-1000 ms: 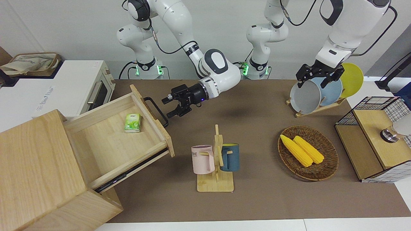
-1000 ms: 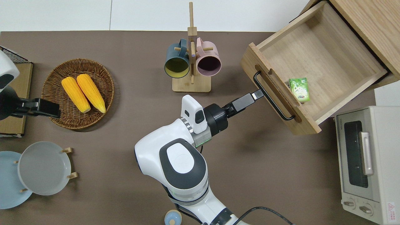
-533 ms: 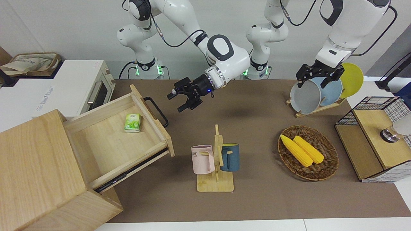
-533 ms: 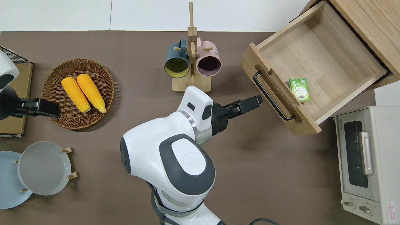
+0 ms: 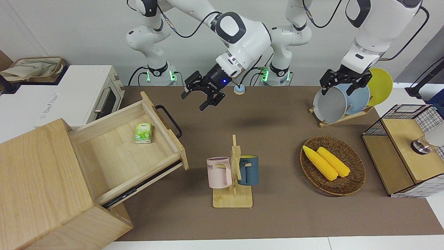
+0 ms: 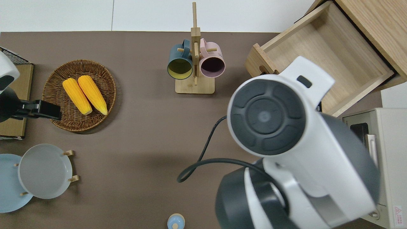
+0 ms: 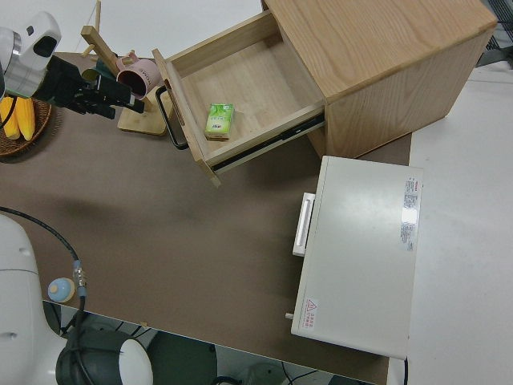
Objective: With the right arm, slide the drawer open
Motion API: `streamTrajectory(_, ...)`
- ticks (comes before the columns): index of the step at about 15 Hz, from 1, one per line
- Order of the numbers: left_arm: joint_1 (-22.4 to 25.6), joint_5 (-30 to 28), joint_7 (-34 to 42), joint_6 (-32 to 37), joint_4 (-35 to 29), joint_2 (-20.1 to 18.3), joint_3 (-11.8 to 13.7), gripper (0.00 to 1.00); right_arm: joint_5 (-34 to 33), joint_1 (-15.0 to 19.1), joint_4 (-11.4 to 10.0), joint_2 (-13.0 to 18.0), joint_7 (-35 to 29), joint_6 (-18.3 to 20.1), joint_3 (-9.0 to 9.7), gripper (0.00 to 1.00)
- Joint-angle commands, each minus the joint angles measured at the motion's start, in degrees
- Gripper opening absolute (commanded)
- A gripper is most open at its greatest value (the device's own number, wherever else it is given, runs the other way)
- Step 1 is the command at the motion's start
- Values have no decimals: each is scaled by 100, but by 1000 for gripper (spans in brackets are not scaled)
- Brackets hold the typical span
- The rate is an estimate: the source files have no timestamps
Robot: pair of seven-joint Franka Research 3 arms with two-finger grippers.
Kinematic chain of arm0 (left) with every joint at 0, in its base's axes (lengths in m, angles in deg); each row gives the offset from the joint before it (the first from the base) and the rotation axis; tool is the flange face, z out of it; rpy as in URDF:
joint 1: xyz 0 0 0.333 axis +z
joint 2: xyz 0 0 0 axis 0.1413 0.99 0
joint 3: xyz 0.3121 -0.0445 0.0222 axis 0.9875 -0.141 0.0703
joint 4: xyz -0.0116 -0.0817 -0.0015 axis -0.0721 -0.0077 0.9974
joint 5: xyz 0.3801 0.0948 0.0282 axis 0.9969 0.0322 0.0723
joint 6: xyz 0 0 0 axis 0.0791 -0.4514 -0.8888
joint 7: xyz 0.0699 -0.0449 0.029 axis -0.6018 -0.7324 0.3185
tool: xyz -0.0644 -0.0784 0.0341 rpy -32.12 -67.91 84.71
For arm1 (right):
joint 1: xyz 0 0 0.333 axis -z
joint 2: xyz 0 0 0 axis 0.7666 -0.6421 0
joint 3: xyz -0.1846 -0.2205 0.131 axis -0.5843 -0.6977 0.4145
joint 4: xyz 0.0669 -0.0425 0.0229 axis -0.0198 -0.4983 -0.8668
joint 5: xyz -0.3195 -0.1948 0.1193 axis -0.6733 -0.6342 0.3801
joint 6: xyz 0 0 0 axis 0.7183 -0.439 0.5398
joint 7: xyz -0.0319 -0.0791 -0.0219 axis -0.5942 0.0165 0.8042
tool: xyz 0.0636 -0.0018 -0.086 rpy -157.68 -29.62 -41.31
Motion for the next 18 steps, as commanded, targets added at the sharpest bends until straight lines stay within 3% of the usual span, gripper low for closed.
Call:
streamTrajectory(1,-39,102,-60,104,58,-16,0,993,996,933,-337,642,871,-260,54,990)
streamTrajectory(3,-39,102,-60,104,58,-25,0,993,1427,1513,-496,898,1304,-252,45,990)
streamTrajectory(6,-30,102,-60,104,58,-25,0,993,2121,2453,-532,934,1979,-226,10,990)
streamTrajectory(7,-39,102,-60,104,49,-25,0,993,2272,2596,-558,934,2078,-226,-16,990)
streamTrajectory(10,-39,102,-60,104,49,-25,0,993,2546,2658,-917,943,2096,-374,-306,990)
streamTrajectory(12,-39,102,-60,104,49,-25,0,993,2616,2728,-1181,995,2096,-620,-350,990)
streamTrajectory(14,-39,102,-60,104,49,-25,0,993,2538,2703,-1602,1022,2026,-1111,-359,990)
streamTrajectory(16,-39,102,-60,104,58,-25,0,993,2433,2685,-1805,1013,1877,-1376,-359,990)
streamTrajectory(18,-39,102,-60,104,58,-25,0,993,2449,2676,-1771,970,1868,-1298,-359,990)
